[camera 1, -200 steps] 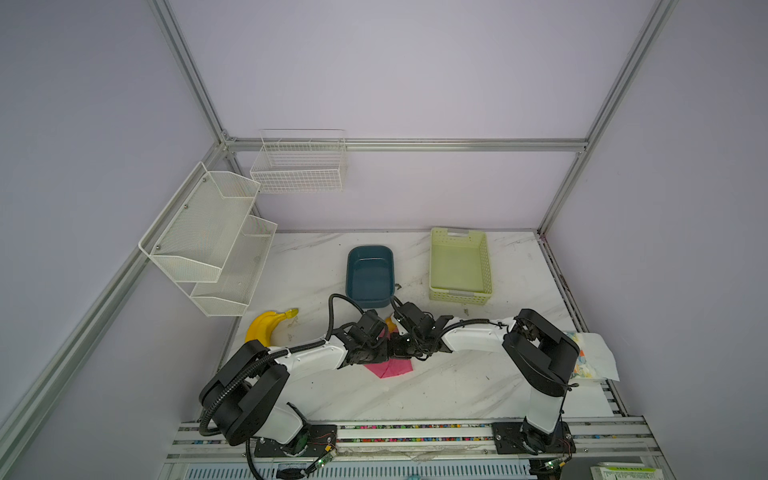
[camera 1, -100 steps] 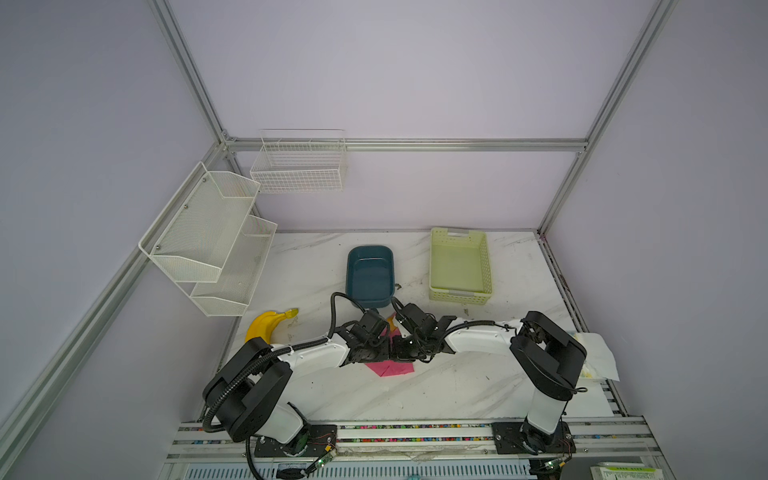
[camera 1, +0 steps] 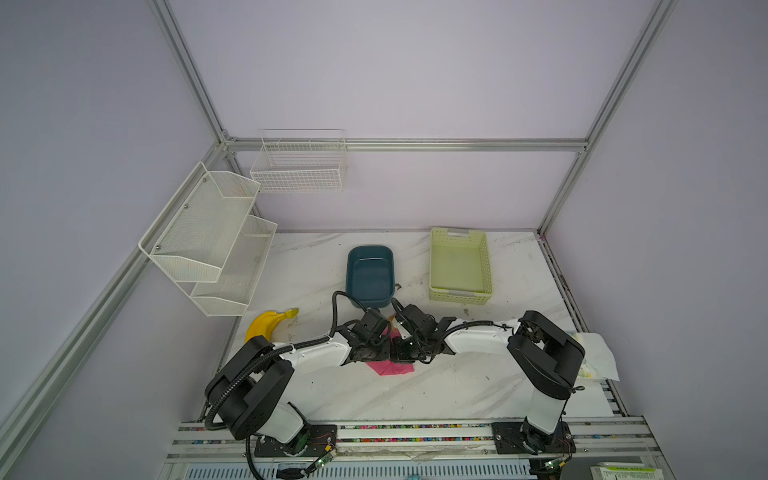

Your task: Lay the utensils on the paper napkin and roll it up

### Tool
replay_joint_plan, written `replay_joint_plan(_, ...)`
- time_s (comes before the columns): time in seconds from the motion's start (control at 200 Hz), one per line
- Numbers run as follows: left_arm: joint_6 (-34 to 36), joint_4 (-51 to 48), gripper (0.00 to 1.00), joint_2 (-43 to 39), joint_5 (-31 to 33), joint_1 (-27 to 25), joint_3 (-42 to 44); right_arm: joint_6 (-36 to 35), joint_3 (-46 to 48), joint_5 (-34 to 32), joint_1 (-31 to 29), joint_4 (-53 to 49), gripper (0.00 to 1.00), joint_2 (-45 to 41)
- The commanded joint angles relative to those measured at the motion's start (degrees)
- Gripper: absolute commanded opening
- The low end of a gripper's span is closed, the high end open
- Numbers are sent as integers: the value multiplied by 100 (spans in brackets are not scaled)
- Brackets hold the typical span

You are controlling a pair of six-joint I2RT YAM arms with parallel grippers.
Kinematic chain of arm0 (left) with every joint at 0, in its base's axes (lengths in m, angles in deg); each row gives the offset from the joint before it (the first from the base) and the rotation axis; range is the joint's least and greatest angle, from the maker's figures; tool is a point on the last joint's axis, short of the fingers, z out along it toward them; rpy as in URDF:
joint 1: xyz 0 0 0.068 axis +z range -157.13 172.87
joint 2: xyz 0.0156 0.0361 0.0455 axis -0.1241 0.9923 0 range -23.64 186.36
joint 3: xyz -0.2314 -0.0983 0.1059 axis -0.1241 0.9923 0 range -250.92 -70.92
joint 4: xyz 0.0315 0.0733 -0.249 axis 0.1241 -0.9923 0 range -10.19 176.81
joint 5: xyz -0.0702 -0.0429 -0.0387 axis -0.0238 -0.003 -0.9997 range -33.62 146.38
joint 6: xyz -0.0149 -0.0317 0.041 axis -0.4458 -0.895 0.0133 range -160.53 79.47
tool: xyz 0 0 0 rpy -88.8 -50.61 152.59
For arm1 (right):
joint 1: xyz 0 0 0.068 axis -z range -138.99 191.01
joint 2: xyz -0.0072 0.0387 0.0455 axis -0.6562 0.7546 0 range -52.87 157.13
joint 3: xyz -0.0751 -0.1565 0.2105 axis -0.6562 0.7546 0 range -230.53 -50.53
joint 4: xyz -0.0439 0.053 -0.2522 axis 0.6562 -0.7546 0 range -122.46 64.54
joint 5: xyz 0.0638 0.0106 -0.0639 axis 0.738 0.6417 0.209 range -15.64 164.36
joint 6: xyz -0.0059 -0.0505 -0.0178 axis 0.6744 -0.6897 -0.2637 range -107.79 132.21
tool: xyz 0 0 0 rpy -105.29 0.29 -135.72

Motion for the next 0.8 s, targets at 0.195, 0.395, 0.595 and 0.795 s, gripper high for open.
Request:
replay_joint_plan(0.195, -32, -1082, 26, -1059, 190, 72, -297, 146, 292, -35, -27, 1, 3, 204)
replay_joint_plan(0.395, -638, -96, 19, -1132, -707, 72, 138, 257, 379, 68, -30, 196, 2, 149)
replay_joint_plan(0.595, -890, 579, 13, -800, -976, 131, 349, 356, 459, 142, -33, 335, 2, 107)
replay_joint_plan(0.795, -772, 204, 8, -481, -581, 195, 440, 410, 466, 152, -35, 351, 2, 37)
